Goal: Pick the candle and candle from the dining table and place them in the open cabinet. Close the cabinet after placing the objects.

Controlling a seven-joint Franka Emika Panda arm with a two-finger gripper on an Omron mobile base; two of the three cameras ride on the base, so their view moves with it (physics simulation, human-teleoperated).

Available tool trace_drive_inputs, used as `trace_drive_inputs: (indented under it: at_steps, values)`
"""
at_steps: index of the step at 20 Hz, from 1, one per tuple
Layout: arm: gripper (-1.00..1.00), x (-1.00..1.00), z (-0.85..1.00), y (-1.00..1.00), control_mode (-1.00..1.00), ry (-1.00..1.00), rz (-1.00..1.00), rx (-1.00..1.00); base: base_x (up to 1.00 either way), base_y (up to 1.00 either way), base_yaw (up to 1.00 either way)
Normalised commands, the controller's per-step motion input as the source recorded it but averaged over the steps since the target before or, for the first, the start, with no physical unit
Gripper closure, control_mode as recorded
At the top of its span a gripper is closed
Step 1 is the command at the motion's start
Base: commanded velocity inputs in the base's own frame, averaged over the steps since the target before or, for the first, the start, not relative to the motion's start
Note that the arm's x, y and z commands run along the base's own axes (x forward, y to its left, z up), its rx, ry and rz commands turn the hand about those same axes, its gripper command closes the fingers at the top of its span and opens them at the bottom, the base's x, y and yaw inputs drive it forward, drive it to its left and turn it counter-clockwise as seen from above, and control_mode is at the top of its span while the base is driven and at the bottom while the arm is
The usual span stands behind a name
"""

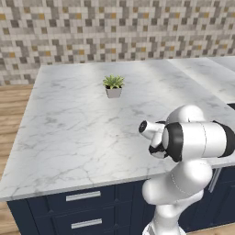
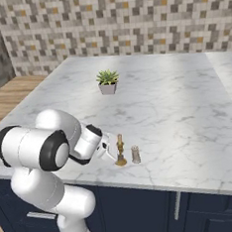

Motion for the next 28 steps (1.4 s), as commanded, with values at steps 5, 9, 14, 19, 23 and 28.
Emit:
trace_drive_inputs:
  at_steps: [5, 9, 14, 19, 23, 28]
  values:
    - [1.00, -0.11, 0.05, 0.00, -1.00, -0.11, 0.00, 0.00, 0.00, 0.00, 0.00]
    - [1.00, -0.14, 0.26, 0.00, -1.00, -0.10, 0.00, 0.00, 0.00, 0.00, 0.00]
    - [1.00, -0.11, 0.33, 0.01, -1.00, -0.01, 0.04, -0.02, 0.00, 0.00, 0.00]
    - [1.00, -0.04, 0.46, 0.12, -1.00, 0.00, 0.09, -0.01, 0.00, 0.00, 0.00]
    - [1.00, -0.20, 0.49, 0.24, -1.00, 0.00, 0.15, 0.00, 0.00, 0.00, 0.00]
    - [1.00, -0.31, 0.51, 0.15, -1.00, 0.00, 0.15, 0.01, 0.00, 0.00, 0.00]
